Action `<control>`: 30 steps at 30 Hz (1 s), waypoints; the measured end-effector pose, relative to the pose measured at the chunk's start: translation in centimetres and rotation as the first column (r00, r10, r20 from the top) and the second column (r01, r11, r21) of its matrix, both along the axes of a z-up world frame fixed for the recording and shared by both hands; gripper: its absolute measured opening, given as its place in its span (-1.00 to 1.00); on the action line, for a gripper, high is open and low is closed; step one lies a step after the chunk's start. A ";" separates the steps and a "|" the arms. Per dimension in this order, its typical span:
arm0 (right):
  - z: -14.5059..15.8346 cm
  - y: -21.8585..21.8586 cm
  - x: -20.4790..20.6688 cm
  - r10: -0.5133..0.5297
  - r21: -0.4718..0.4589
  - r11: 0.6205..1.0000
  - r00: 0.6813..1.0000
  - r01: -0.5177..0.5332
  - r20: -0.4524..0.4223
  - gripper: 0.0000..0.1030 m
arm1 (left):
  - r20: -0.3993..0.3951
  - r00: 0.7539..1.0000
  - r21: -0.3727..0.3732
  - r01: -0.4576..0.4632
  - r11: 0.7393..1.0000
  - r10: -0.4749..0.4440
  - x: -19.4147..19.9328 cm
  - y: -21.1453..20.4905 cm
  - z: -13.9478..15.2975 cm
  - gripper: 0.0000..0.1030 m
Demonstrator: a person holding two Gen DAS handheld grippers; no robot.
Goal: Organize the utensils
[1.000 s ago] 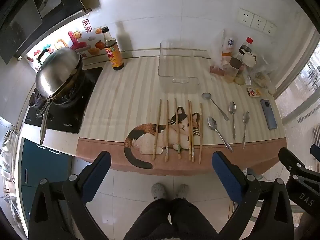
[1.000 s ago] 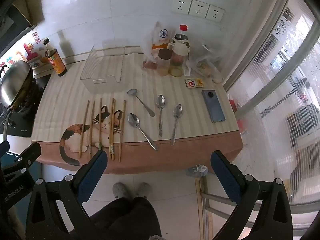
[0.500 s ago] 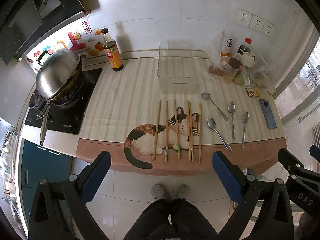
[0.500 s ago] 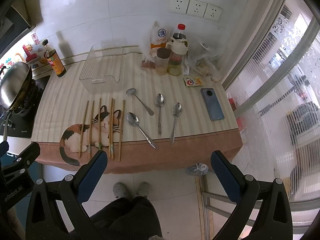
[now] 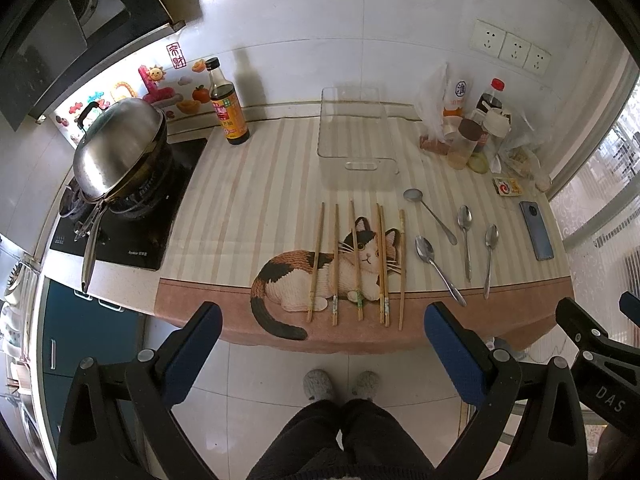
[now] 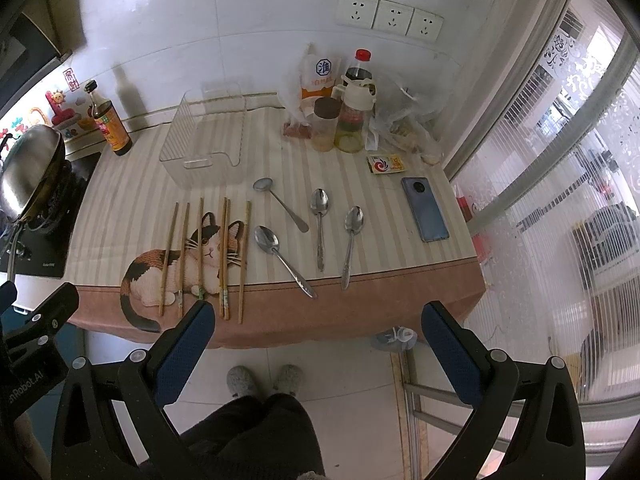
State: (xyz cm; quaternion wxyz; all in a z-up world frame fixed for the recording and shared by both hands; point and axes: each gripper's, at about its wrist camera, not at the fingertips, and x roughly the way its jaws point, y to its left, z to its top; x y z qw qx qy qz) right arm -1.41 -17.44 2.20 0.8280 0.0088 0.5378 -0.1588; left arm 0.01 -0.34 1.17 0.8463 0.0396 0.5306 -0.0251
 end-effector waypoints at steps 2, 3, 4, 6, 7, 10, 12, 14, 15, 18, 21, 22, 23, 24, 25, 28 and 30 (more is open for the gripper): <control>0.0 0.3 0.1 -0.001 0.000 1.000 1.000 0.001 0.000 1.00 | 0.001 1.000 0.000 0.001 1.000 -0.001 0.0 0.0 0.0 1.00; 0.0 0.2 0.1 0.000 0.000 1.000 1.000 0.000 0.000 1.00 | 0.001 1.000 0.000 0.001 1.000 -0.001 0.0 0.0 0.0 1.00; 0.0 0.4 0.2 0.000 0.000 1.000 1.000 0.000 0.000 1.00 | 0.001 1.000 0.000 0.001 1.000 -0.001 0.0 0.0 0.0 1.00; 0.0 0.5 0.2 0.000 0.001 1.000 1.000 0.000 0.001 1.00 | 0.001 1.000 -0.001 0.000 1.000 0.000 0.0 0.0 0.0 1.00; 0.1 0.6 0.2 -0.001 0.001 1.000 1.000 0.001 0.001 1.00 | 0.000 1.000 -0.002 0.000 1.000 0.000 0.0 0.0 0.1 1.00; 0.3 0.3 -0.2 0.001 -0.001 1.000 1.000 -0.001 0.004 1.00 | 0.002 1.000 -0.001 0.001 1.000 -0.001 0.0 0.0 0.0 1.00; 0.4 -0.1 -0.5 0.002 -0.003 1.000 1.000 -0.002 0.007 1.00 | 0.003 1.000 -0.001 0.001 1.000 -0.001 0.0 0.0 0.2 1.00; 0.9 0.7 -0.3 -0.001 -0.006 1.000 1.000 0.001 0.006 1.00 | 0.002 1.000 -0.002 0.001 1.000 -0.001 0.0 0.0 0.2 1.00; 0.9 0.7 -0.3 0.000 -0.006 1.000 1.000 0.000 0.007 1.00 | 0.001 1.000 -0.003 0.002 1.000 -0.002 0.0 0.0 0.2 1.00; 1.0 0.6 -0.4 0.001 -0.008 1.000 1.000 -0.001 0.007 1.00 | 0.002 1.000 -0.003 0.001 1.000 -0.001 0.0 0.0 0.2 1.00; 0.8 0.7 -0.4 -0.001 -0.007 1.000 1.000 0.001 0.007 1.00 | 0.003 1.000 -0.003 0.001 1.000 -0.001 0.0 0.0 0.3 1.00; 0.9 0.6 -0.5 0.000 -0.007 1.000 1.000 0.000 0.007 1.00 | 0.002 1.000 -0.005 0.001 1.000 -0.001 0.0 0.0 0.3 1.00; 0.9 0.6 -0.5 0.000 -0.008 1.000 1.000 0.000 0.007 1.00 | 0.002 1.000 -0.006 0.000 1.000 0.000 0.1 0.0 0.4 1.00; 1.0 0.6 -0.5 0.001 -0.010 1.000 1.000 -0.001 0.008 1.00 | 0.003 1.000 -0.004 0.000 1.000 0.000 0.0 0.0 0.4 1.00; 0.9 0.7 -0.5 0.001 -0.008 1.000 1.000 -0.001 0.008 1.00 | 0.004 1.000 -0.003 0.001 1.000 -0.001 0.0 0.0 0.3 1.00; 0.9 0.7 -0.6 0.001 -0.009 1.000 1.000 -0.001 0.009 1.00 | 0.004 1.000 -0.005 0.001 1.000 -0.001 0.0 0.0 0.4 1.00; 1.0 0.6 -0.7 0.003 -0.007 1.000 1.000 -0.003 0.010 1.00 | 0.003 1.000 -0.007 0.001 1.000 -0.001 0.0 0.1 0.4 1.00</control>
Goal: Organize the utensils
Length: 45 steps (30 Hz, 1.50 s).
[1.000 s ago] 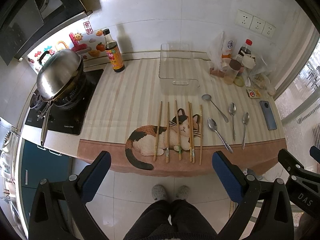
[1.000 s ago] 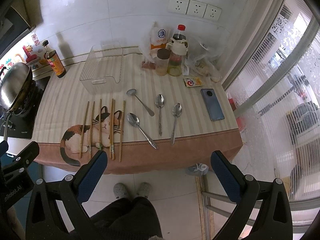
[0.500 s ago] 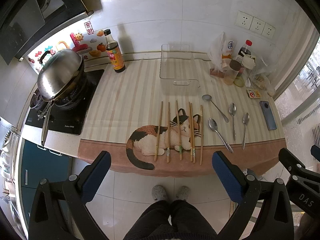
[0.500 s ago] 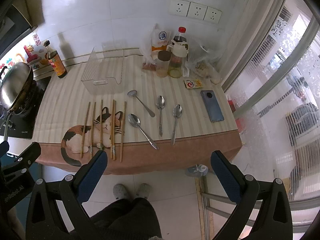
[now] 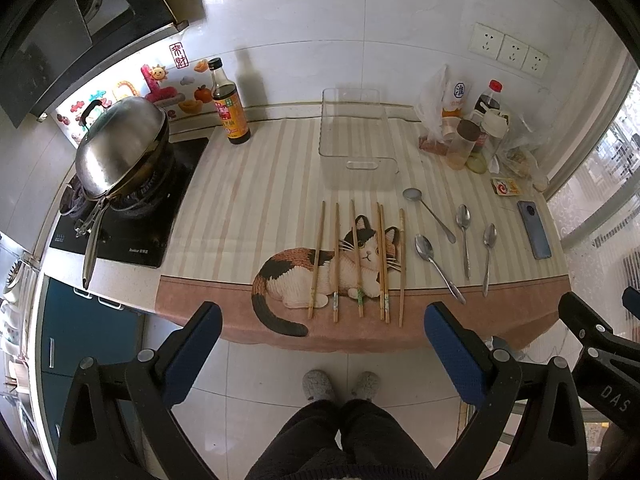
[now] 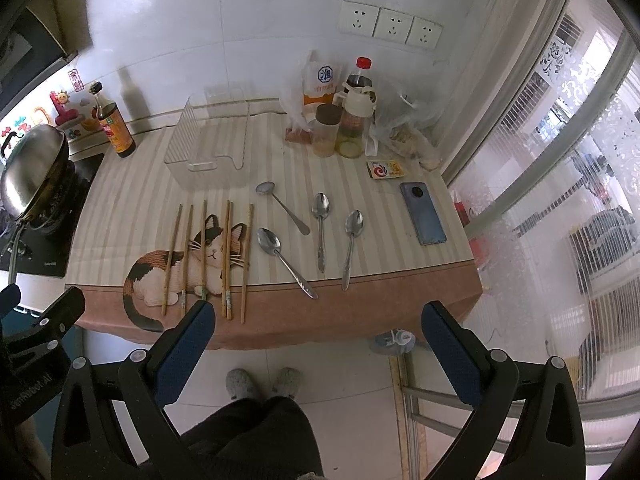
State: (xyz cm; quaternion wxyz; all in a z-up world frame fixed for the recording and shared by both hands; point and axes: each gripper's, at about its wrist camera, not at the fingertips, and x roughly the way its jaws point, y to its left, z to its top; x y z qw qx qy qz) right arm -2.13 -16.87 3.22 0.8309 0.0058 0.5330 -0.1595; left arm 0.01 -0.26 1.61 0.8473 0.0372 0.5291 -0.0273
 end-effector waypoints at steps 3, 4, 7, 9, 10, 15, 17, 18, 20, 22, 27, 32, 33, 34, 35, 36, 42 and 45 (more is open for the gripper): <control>0.2 0.3 0.1 0.000 -0.001 1.000 1.000 0.000 0.001 1.00 | 0.002 1.000 0.001 -0.001 1.000 0.001 0.0 0.0 0.0 1.00; 0.3 0.3 0.1 0.002 -0.001 1.000 1.000 -0.002 0.002 1.00 | 0.001 1.000 0.000 -0.001 1.000 0.001 0.0 0.0 0.0 1.00; 0.8 0.5 0.2 0.006 -0.004 1.000 1.000 -0.006 0.004 1.00 | 0.004 1.000 0.001 0.000 1.000 0.000 -0.1 0.0 0.2 1.00; 0.7 0.5 0.2 0.006 -0.004 1.000 1.000 -0.006 0.005 1.00 | 0.004 1.000 0.001 0.000 1.000 0.000 -0.1 0.0 0.2 1.00; 0.8 0.5 0.2 0.006 -0.004 1.000 1.000 -0.006 0.007 1.00 | 0.005 1.000 0.001 0.000 1.000 0.000 -0.1 0.0 0.2 1.00; 0.8 0.3 0.3 0.010 -0.001 1.000 1.000 -0.010 0.010 1.00 | 0.007 1.000 0.002 -0.001 1.000 0.001 -0.1 0.0 0.4 1.00; 0.8 0.3 0.4 0.011 -0.003 1.000 1.000 -0.011 0.011 1.00 | 0.007 1.000 0.002 -0.002 1.000 0.002 -0.1 -0.1 0.5 1.00; 0.7 0.3 0.3 0.010 -0.001 1.000 1.000 -0.010 0.011 1.00 | 0.007 1.000 0.003 -0.002 1.000 0.002 -0.1 -0.1 0.5 1.00; 0.7 0.3 0.3 0.010 -0.002 1.000 1.000 -0.010 0.012 1.00 | 0.007 1.000 0.001 -0.001 1.000 0.001 -0.1 0.0 0.5 1.00; 0.7 0.3 0.4 0.011 -0.001 1.000 1.000 -0.011 0.012 1.00 | 0.007 1.000 0.002 -0.003 1.000 0.003 -0.1 0.0 0.6 1.00; 0.7 0.3 0.7 0.013 0.001 1.000 1.000 -0.013 0.014 1.00 | 0.011 1.000 0.003 -0.007 1.000 0.007 0.0 -0.4 0.6 1.00; 0.1 -0.5 1.6 -0.005 0.047 0.999 0.999 0.002 0.045 1.00 | 0.081 0.996 0.003 -0.032 0.999 0.031 2.4 -0.4 -0.7 1.00; -0.2 -0.7 1.9 -0.007 0.061 0.998 0.999 0.004 0.054 1.00 | 0.093 0.995 0.012 -0.044 0.999 0.043 3.1 -0.2 -1.2 1.00; -0.8 -0.8 2.5 -0.009 0.080 0.997 0.998 0.004 0.055 1.00 | 0.106 0.993 0.026 -0.064 0.998 0.061 3.9 0.2 -1.8 1.00; -1.3 -0.9 2.9 -0.005 0.094 0.996 0.999 0.000 0.054 1.00 | 0.112 0.991 0.042 -0.082 0.996 0.077 4.8 0.5 -2.4 1.00; -2.1 -1.0 3.4 0.001 0.109 0.994 0.999 -0.007 0.051 1.00 | 0.113 0.989 0.057 -0.100 0.993 0.093 5.6 0.8 -3.2 1.00; -9.0 0.4 7.8 0.054 0.161 0.986 0.999 -0.053 -0.002 0.67 | 0.013 0.992 0.122 -0.128 0.984 0.127 10.7 3.1 -9.7 1.00; -13.7 0.6 10.0 0.052 0.221 0.975 0.996 -0.035 -0.074 0.17 | -0.066 0.991 0.129 -0.109 0.986 0.119 12.9 3.7 -13.6 0.97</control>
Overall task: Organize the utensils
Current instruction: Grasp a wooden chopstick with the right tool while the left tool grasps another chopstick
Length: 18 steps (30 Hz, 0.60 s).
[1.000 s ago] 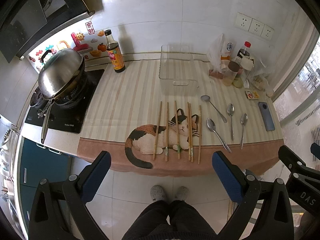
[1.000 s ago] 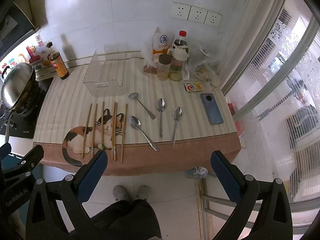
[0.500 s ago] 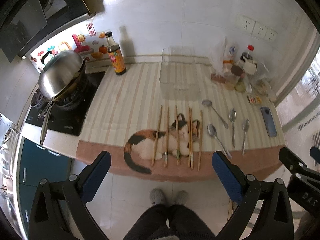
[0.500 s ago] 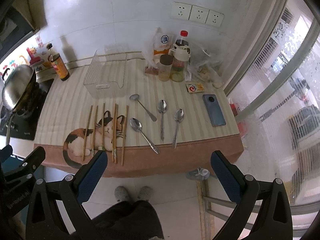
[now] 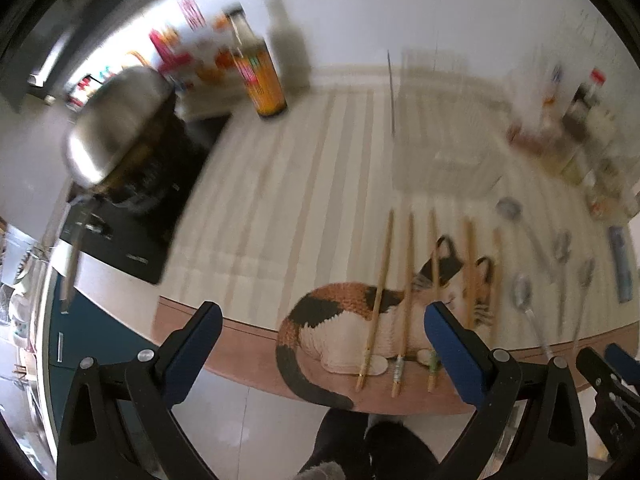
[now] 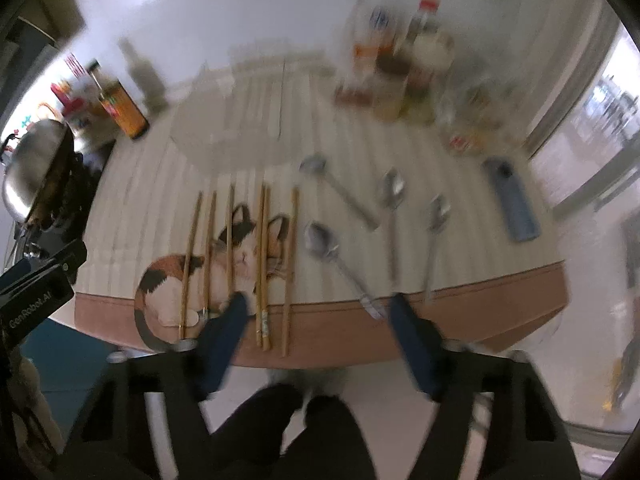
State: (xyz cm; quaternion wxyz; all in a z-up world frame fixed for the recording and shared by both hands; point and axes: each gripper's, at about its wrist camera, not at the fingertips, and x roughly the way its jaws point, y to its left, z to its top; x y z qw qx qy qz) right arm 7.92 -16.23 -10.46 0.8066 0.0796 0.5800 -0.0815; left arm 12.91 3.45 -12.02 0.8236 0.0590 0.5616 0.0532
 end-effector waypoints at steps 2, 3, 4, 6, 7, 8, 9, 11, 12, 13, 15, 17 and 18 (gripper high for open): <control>-3.1 -0.1 1.3 -0.012 0.027 1.000 0.999 0.013 -0.046 -0.04 | -0.069 0.998 -0.011 0.007 1.000 -0.007 1.5 0.3 -3.0 0.79; -4.6 -0.1 2.1 -0.018 0.038 0.999 0.998 0.021 -0.064 -0.15 | -0.119 0.993 -0.026 0.011 1.000 -0.014 2.4 0.6 -5.1 0.65; -6.3 -0.1 2.7 -0.023 0.039 0.999 0.996 0.026 -0.087 -0.20 | -0.157 0.987 -0.040 0.013 0.999 -0.019 2.9 0.7 -6.6 0.45; -9.1 0.0 4.2 -0.040 0.041 0.998 0.991 0.045 -0.132 -0.22 | -0.242 0.970 -0.072 0.020 0.997 -0.036 4.3 0.7 -9.8 0.23; -9.9 0.0 4.5 -0.043 0.048 0.998 0.989 0.050 -0.143 -0.22 | -0.267 0.963 -0.083 0.024 0.996 -0.045 4.6 0.6 -11.0 0.11; -11.2 0.1 5.1 -0.048 0.047 0.997 0.985 0.057 -0.163 -0.22 | -0.291 0.955 -0.096 0.031 0.995 -0.058 5.0 0.5 -12.2 0.04; -12.4 0.2 5.6 -0.054 0.041 0.997 0.981 0.063 -0.185 -0.22 | -0.310 0.948 -0.106 0.042 0.993 -0.073 5.3 0.2 -13.1 -0.01; -14.1 0.3 6.3 -0.059 0.052 0.996 0.975 0.072 -0.213 -0.22 | -0.333 0.937 -0.119 0.065 0.991 -0.102 5.6 -0.3 -14.4 -0.14; -14.9 0.4 6.8 -0.064 0.051 0.996 0.972 0.077 -0.225 -0.22 | -0.347 0.931 -0.122 0.079 0.989 -0.117 5.8 -0.6 -15.1 -0.14; -15.7 0.5 7.2 -0.068 0.042 0.996 0.969 0.080 -0.237 -0.22 | -0.353 0.927 -0.127 0.087 0.988 -0.127 5.8 -0.8 -15.5 -0.16; -17.0 0.7 7.8 -0.072 0.030 0.996 0.964 0.083 -0.254 -0.22 | -0.332 0.932 -0.139 0.106 0.985 -0.147 6.0 -1.0 -15.4 -0.26; -17.6 1.0 8.1 -0.072 0.010 0.997 0.965 0.077 -0.250 -0.18 | -0.330 0.931 -0.150 0.111 0.982 -0.155 6.1 -1.1 -15.4 -0.70; -17.7 1.3 8.3 -0.060 0.003 0.998 0.967 0.062 -0.247 -0.18 | -0.328 0.931 -0.148 0.116 0.982 -0.159 6.2 -1.1 -15.4 -0.84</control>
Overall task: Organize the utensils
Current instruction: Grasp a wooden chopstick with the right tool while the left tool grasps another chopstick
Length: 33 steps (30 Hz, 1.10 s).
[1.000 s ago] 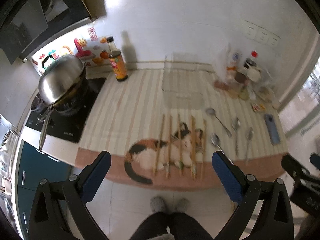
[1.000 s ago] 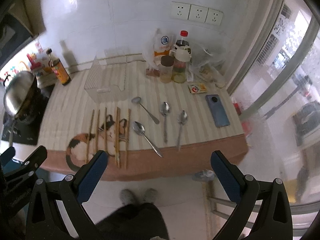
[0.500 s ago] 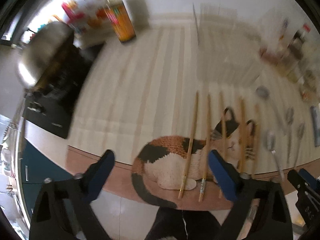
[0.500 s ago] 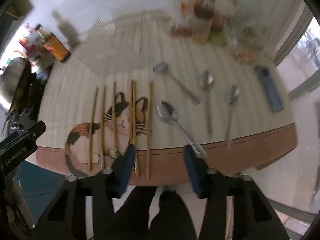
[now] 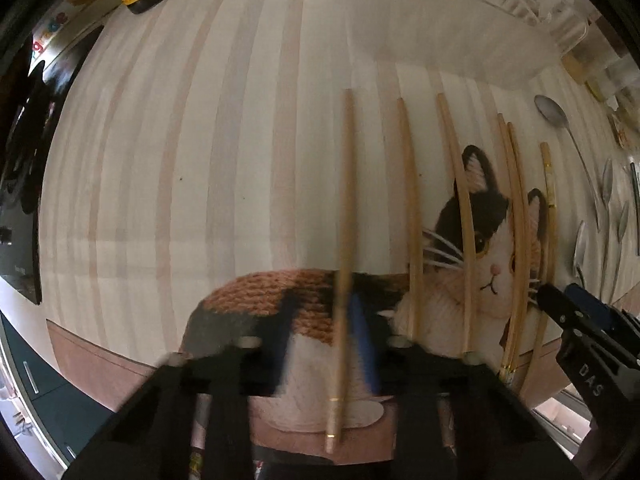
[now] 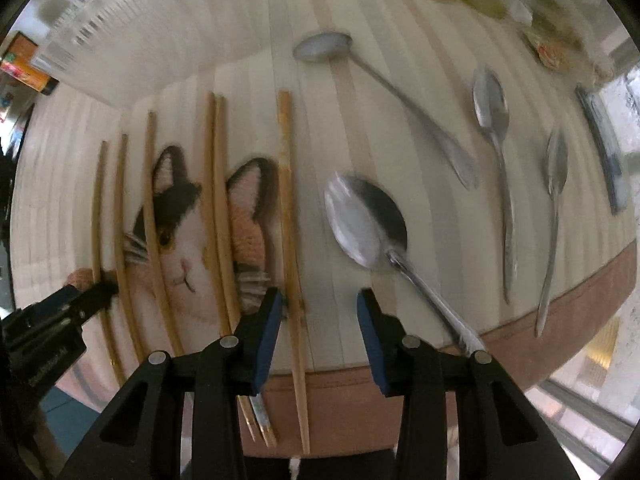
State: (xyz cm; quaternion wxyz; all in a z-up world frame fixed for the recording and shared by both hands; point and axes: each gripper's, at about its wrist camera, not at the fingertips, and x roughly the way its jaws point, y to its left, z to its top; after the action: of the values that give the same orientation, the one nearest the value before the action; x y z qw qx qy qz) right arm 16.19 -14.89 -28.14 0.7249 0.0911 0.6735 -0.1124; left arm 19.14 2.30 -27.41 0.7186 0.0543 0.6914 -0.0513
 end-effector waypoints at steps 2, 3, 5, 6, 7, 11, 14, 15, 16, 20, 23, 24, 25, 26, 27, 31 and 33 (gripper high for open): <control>-0.2 0.8 0.2 0.026 -0.026 0.999 1.000 -0.026 -0.002 -0.33 | -0.007 1.000 0.002 -0.010 1.000 0.010 -0.1 0.4 -0.1 -0.91; -0.3 1.0 0.2 0.030 -0.027 0.999 1.000 -0.030 -0.001 -0.54 | -0.010 1.000 0.007 -0.017 1.000 0.017 0.1 0.7 -0.2 -0.91; -0.4 1.8 0.0 0.046 -0.040 0.998 0.999 -0.047 -0.018 -0.86 | -0.012 1.000 0.019 -0.024 1.000 0.024 -0.2 1.7 -0.1 -0.91; -0.4 2.1 -0.2 0.052 -0.043 0.998 0.998 -0.053 -0.028 -0.86 | -0.019 0.999 0.018 -0.034 0.999 0.034 -0.5 2.4 -0.1 -0.91; -0.6 2.3 -0.5 0.058 -0.042 0.997 0.998 -0.059 -0.038 -0.86 | -0.028 0.999 0.018 -0.042 0.999 0.043 -0.8 2.9 -0.2 -0.91; -1.1 3.1 -2.3 0.059 -0.028 0.998 0.995 -0.062 -0.085 -0.86 | -0.022 0.999 0.001 -0.041 0.999 0.041 -1.3 3.9 -0.5 -0.90; -1.7 3.4 -3.3 0.057 -0.027 0.998 0.995 -0.059 -0.085 -0.86 | -0.027 0.999 -0.002 -0.027 1.000 0.027 -2.0 5.0 -0.7 -0.89; -1.9 3.4 -3.4 0.050 -0.025 0.998 0.995 -0.053 -0.091 -0.85 | -0.031 0.999 -0.003 -0.022 1.000 0.022 -2.1 5.4 -0.5 -0.89; -2.0 3.1 -3.4 0.051 -0.024 0.998 0.994 -0.053 -0.094 -0.85 | -0.033 0.999 -0.007 -0.021 1.000 0.021 -2.4 5.8 -0.4 -0.89; -2.1 3.4 -3.4 0.055 -0.034 0.998 0.993 -0.059 -0.105 -0.84 | -0.035 0.999 -0.010 -0.016 1.000 0.015 -1.9 5.2 -0.6 -0.89; -1.4 2.9 -1.2 0.053 -0.043 0.997 0.991 -0.059 -0.121 -0.84 | -0.031 0.999 -0.008 -0.008 1.000 0.008 -1.8 5.1 -0.5 -0.90; -1.8 2.9 -0.4 0.055 -0.048 0.997 0.991 -0.061 -0.122 -0.84 | -0.027 1.000 -0.009 -0.008 1.000 0.008 -1.7 5.0 -0.6 -0.90; -1.8 3.2 -0.4 0.056 -0.058 0.996 0.991 -0.064 -0.124 -0.81 | -0.024 1.000 -0.003 -0.003 1.000 0.003 -1.9 4.6 -0.5 -0.91; -1.9 3.6 -0.5 0.056 -0.066 0.996 0.991 -0.064 -0.125 -0.82 | -0.016 1.000 0.005 -0.003 1.000 0.003 -1.9 4.5 -0.3 -0.91; -1.9 3.8 -0.7 0.052 -0.075 0.995 0.990 -0.062 -0.127 -0.84 | 0.003 1.000 0.004 -0.002 1.000 0.002 -1.9 4.5 0.3 -0.91; -0.8 3.8 -2.3 0.018 -0.052 0.998 0.995 -0.023 -0.100 -0.86 | 0.112 0.994 -0.016 0.018 1.000 -0.016 -1.5 5.0 5.2 -0.91; 0.8 3.8 -3.0 0.013 -0.045 0.999 0.998 -0.016 -0.065 -0.86 | 0.176 0.984 -0.037 0.019 0.999 -0.012 -0.8 5.4 8.4 -0.91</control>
State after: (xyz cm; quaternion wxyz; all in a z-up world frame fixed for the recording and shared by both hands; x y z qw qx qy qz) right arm 13.22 -11.05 -27.30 0.7054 0.0661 0.6945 -0.1253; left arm 18.35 7.66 -19.02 0.7773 0.0503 0.6237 -0.0651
